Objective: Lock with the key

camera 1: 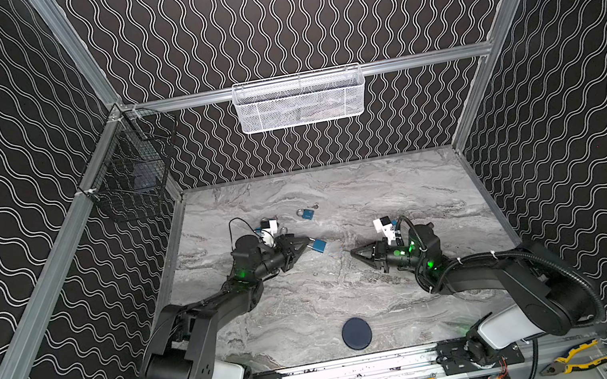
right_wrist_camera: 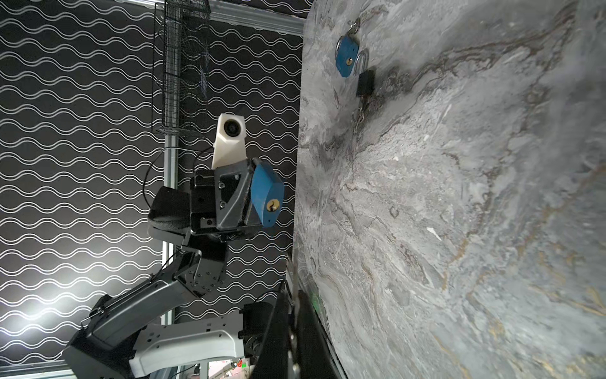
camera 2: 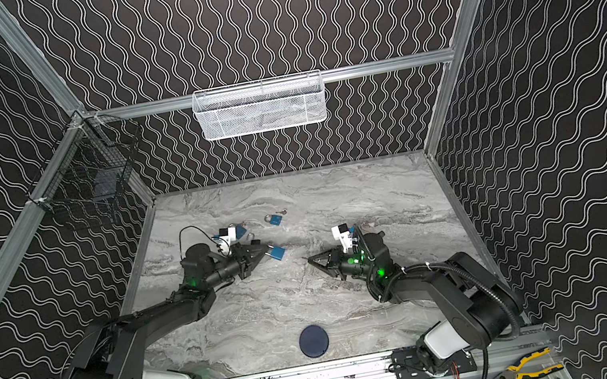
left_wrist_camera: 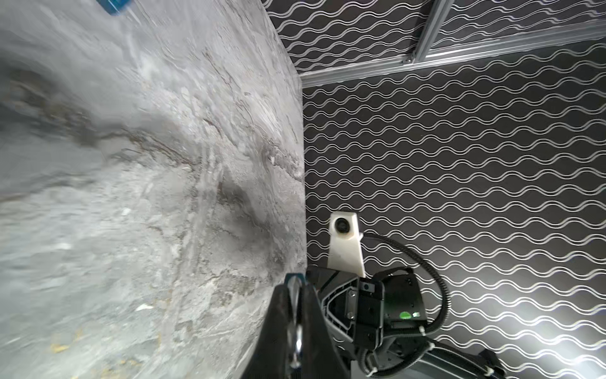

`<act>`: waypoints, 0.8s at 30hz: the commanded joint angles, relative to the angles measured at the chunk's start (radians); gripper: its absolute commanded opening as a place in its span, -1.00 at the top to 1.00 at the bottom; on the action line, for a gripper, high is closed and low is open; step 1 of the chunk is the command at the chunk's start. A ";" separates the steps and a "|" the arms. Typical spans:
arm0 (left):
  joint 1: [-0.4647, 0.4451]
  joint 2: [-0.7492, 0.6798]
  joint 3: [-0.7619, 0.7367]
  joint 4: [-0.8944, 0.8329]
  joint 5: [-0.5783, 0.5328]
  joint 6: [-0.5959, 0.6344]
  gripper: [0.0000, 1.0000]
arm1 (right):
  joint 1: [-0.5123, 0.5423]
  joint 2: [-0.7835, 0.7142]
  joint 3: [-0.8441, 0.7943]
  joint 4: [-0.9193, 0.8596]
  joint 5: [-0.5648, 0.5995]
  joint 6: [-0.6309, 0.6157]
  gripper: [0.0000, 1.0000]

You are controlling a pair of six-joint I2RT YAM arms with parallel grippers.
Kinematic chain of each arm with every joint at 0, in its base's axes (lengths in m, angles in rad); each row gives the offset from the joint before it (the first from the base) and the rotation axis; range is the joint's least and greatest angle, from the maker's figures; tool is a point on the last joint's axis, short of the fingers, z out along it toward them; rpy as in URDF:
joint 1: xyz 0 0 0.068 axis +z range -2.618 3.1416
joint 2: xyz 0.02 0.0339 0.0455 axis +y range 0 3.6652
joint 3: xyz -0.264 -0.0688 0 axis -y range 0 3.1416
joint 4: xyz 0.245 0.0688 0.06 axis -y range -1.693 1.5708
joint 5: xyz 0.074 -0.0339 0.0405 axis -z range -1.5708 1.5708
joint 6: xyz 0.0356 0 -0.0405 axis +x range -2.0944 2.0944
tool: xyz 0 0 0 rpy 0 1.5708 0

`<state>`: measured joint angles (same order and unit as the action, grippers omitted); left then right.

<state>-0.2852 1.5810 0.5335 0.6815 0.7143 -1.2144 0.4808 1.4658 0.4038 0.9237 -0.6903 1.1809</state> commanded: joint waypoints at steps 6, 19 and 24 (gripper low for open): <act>0.183 -0.075 0.064 -0.492 0.047 0.297 1.00 | -0.005 -0.086 0.133 -0.499 0.040 -0.316 1.00; 0.383 0.048 0.185 -0.800 -0.002 0.581 1.00 | -0.004 -0.110 0.145 -0.584 0.056 -0.378 1.00; 0.401 0.116 0.211 -0.807 0.007 0.610 1.00 | -0.003 -0.111 0.133 -0.571 0.051 -0.372 1.00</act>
<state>0.1081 1.6794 0.7284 -0.1215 0.7094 -0.6594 0.4759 1.3544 0.5388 0.3256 -0.6281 0.8078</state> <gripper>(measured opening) 0.085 0.064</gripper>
